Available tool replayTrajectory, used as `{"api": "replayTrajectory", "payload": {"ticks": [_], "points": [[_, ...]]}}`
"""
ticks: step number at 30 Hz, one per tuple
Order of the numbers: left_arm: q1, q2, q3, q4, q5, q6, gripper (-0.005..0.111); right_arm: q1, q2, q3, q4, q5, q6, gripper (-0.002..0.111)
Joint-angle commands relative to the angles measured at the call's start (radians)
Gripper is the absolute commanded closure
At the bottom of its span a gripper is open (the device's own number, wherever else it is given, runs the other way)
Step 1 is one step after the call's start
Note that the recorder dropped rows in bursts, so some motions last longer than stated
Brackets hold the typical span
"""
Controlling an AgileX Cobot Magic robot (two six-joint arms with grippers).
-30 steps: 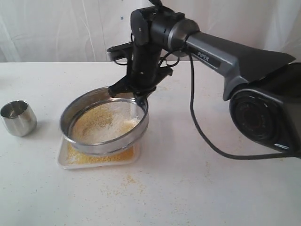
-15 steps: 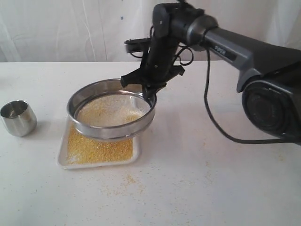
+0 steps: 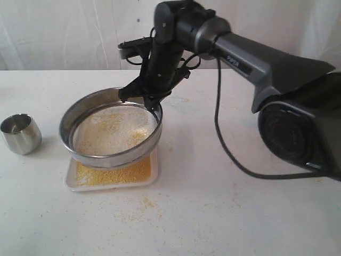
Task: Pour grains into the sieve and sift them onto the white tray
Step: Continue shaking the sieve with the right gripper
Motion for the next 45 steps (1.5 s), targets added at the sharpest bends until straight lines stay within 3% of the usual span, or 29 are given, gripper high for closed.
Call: {"api": "replayTrajectory", "payload": {"ticks": [1,5,8,11,13,16,18,20,22,25,28,29,31,34,36,39,41,43,45], "points": [[-0.005,-0.005,0.004,0.0,0.002,0.001,0.107,-0.049,0.009,-0.009,0.029,0.027,0.072,0.108],[-0.005,-0.005,0.004,0.0,0.002,0.001,0.107,-0.026,-0.001,0.034,0.334,0.027,-0.057,0.108],[-0.005,-0.005,0.004,0.0,0.002,0.001,0.107,0.012,-0.012,0.015,0.235,0.027,-0.107,0.108],[-0.005,-0.005,0.004,0.0,0.002,0.001,0.107,0.009,-0.014,-0.002,0.054,-0.013,0.012,0.108],[-0.005,-0.005,0.004,0.0,0.002,0.001,0.107,-0.022,-0.012,-0.002,0.036,0.027,0.087,0.108],[-0.005,-0.005,0.004,0.0,0.002,0.001,0.107,-0.061,-0.03,0.036,0.166,0.027,0.072,0.108],[-0.005,-0.005,0.004,0.0,0.002,0.001,0.107,-0.055,-0.043,0.049,0.36,0.027,-0.031,0.108],[-0.005,-0.005,0.004,0.0,0.002,0.001,0.107,-0.022,-0.045,0.049,0.438,0.027,-0.083,0.108],[-0.005,-0.005,0.004,0.0,0.002,0.001,0.107,0.021,-0.045,0.049,0.394,0.027,-0.112,0.108],[-0.005,-0.005,0.004,0.0,0.002,0.001,0.107,0.054,-0.045,0.049,0.118,0.027,-0.127,0.108],[-0.005,-0.005,0.004,0.0,0.002,0.001,0.107,-0.008,-0.045,0.047,-0.26,0.007,0.209,0.108],[-0.005,-0.005,0.004,0.0,0.002,0.001,0.107,-0.041,-0.045,0.043,-0.215,0.014,0.237,0.108],[-0.005,-0.005,0.004,0.0,0.002,0.001,0.107,-0.094,-0.045,0.04,0.054,0.027,0.145,0.108],[-0.005,-0.005,0.004,0.0,0.002,0.001,0.107,-0.082,-0.032,0.04,0.368,0.027,-0.064,0.108],[-0.005,-0.005,0.004,0.0,0.002,0.001,0.107,-0.043,-0.032,0.04,0.261,0.027,-0.13,0.108],[-0.005,-0.005,0.004,0.0,0.002,0.001,0.107,-0.04,-0.025,0.04,-0.106,0.027,0.086,0.108],[-0.005,-0.005,0.004,0.0,0.002,0.001,0.107,-0.073,-0.018,0.04,0.007,0.027,0.146,0.108],[-0.005,-0.005,0.004,0.0,0.002,0.001,0.107,-0.068,-0.003,0.04,0.341,0.027,-0.04,0.108],[-0.005,-0.005,0.004,0.0,0.002,0.001,0.107,-0.029,0.001,0.04,0.372,0.027,-0.159,0.108]]}}
